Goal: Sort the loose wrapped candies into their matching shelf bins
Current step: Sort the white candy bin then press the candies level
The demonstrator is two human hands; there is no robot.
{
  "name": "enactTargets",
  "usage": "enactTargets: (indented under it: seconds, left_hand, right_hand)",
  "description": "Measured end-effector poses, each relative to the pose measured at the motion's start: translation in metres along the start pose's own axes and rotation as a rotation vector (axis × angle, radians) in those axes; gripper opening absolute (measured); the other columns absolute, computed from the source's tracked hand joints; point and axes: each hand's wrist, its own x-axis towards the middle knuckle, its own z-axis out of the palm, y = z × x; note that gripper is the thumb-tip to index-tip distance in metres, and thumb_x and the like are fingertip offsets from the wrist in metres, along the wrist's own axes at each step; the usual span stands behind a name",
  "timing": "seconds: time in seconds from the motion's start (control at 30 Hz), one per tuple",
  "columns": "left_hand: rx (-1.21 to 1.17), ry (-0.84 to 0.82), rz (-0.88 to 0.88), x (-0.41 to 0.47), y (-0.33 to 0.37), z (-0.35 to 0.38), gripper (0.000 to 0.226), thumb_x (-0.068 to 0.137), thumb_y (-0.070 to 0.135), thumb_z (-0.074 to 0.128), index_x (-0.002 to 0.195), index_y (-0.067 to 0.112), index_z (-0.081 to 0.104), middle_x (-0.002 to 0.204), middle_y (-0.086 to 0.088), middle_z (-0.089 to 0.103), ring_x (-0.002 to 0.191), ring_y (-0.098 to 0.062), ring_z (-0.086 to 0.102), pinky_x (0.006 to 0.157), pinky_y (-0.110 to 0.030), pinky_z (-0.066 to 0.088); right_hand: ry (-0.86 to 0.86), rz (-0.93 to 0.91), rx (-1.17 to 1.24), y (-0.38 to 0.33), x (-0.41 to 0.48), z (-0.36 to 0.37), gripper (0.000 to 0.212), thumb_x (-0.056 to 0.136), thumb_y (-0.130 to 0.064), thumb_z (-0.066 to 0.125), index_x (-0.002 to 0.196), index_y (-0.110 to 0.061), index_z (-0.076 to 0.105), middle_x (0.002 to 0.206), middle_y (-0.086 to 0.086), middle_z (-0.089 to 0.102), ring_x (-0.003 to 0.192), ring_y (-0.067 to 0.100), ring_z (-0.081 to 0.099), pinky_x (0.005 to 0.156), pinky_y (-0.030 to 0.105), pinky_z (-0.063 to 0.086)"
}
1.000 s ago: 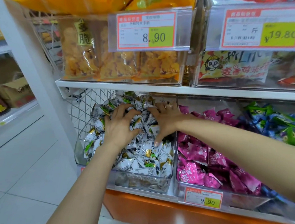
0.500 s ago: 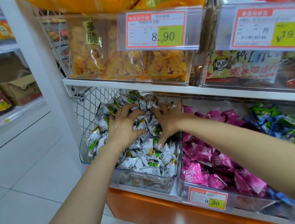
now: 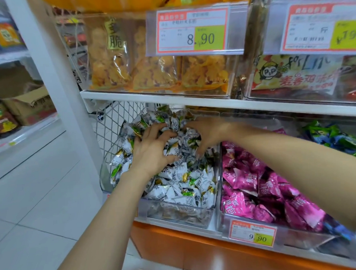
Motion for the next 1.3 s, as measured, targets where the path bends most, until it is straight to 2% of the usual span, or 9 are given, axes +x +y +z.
enactTargets:
  seconds: [0.13,0.27,0.47,0.63,0.73,0.8,0.93,1.07,1.3]
  left_hand:
    - [0.086,-0.122,-0.009,-0.003,0.006,-0.003,0.090,0.066,0.060,0.071,0.141,0.032,0.031,0.153,0.000,0.010,0.141,-0.022,0.008,0.106,-0.048,0.026]
    - [0.266,-0.298,-0.053,-0.009,0.019,0.004,0.126,0.054,0.069,0.073,0.148,0.021,0.004,0.154,-0.007,-0.015,0.142,-0.029,-0.016,0.109,-0.061,0.010]
    - [0.327,-0.177,-0.074,-0.011,0.026,0.017,0.121,0.058,0.067,0.072,0.147,0.018,0.007,0.155,-0.008,-0.010,0.143,-0.029,-0.009,0.109,-0.063,0.011]
    - [0.250,-0.080,-0.070,-0.007,0.020,0.020,0.101,0.063,0.053,0.075,0.142,0.023,0.021,0.155,-0.005,0.001,0.144,-0.025,-0.002,0.108,-0.054,0.020]
    - [0.235,-0.082,-0.062,-0.005,0.019,0.019,0.099,0.063,0.050,0.075,0.143,0.025,0.022,0.155,-0.004,0.002,0.144,-0.024,-0.002,0.105,-0.051,0.023]
    - [0.236,-0.096,-0.062,-0.004,0.019,0.019,0.101,0.063,0.052,0.076,0.143,0.025,0.021,0.155,-0.003,0.000,0.144,-0.023,-0.003,0.105,-0.051,0.024]
    - [0.220,-0.134,-0.077,-0.004,0.017,0.017,0.107,0.061,0.059,0.076,0.144,0.025,0.017,0.155,-0.001,-0.003,0.144,-0.023,-0.005,0.107,-0.053,0.022]
    - [0.191,-0.095,-0.060,-0.004,0.011,0.014,0.099,0.064,0.054,0.075,0.144,0.029,0.021,0.155,0.001,0.002,0.142,-0.022,0.003,0.104,-0.050,0.027]
    - [0.076,-0.008,-0.029,-0.003,0.000,0.007,0.080,0.070,0.044,0.073,0.139,0.036,0.034,0.154,0.008,0.016,0.140,-0.018,0.016,0.095,-0.046,0.036]
  right_hand:
    - [0.035,0.013,-0.011,0.006,0.004,-0.002,0.107,0.065,-0.050,0.080,0.149,-0.027,0.019,0.151,0.002,0.032,0.134,0.022,0.036,0.105,0.031,0.037]
    - [0.075,0.027,-0.013,0.007,0.004,-0.001,0.102,0.066,-0.049,0.079,0.148,-0.026,0.022,0.150,0.001,0.035,0.132,0.022,0.040,0.101,0.028,0.039]
    - [0.107,0.055,0.067,0.005,0.005,0.008,0.098,0.072,-0.040,0.078,0.149,-0.022,0.022,0.146,0.004,0.040,0.127,0.023,0.045,0.096,0.029,0.042]
    - [0.008,-0.015,0.207,0.001,-0.011,0.012,0.110,0.071,-0.031,0.080,0.151,-0.026,0.004,0.158,0.004,0.007,0.144,0.024,0.013,0.115,0.040,0.021]
    - [-0.028,0.025,0.162,-0.013,-0.020,0.021,0.124,0.064,-0.053,0.079,0.148,-0.035,-0.012,0.156,-0.001,-0.020,0.143,0.026,-0.018,0.114,0.052,0.002]
    - [0.030,0.073,0.044,-0.023,-0.014,0.032,0.129,0.059,-0.060,0.078,0.147,-0.035,-0.013,0.155,0.000,-0.022,0.141,0.029,-0.022,0.114,0.057,0.000]
    - [0.130,0.112,-0.072,-0.024,0.000,0.036,0.124,0.060,-0.056,0.079,0.148,-0.034,-0.004,0.158,0.003,-0.006,0.144,0.034,0.005,0.111,0.053,0.021]
    - [0.215,0.093,-0.068,-0.015,0.008,0.033,0.110,0.065,-0.055,0.077,0.147,-0.034,0.007,0.156,0.005,0.011,0.128,0.034,0.041,0.085,0.038,0.050]
    - [0.260,0.064,0.027,-0.007,0.008,0.030,0.100,0.067,-0.049,0.078,0.145,-0.037,0.017,0.156,0.003,0.018,0.124,0.030,0.048,0.075,0.029,0.045]
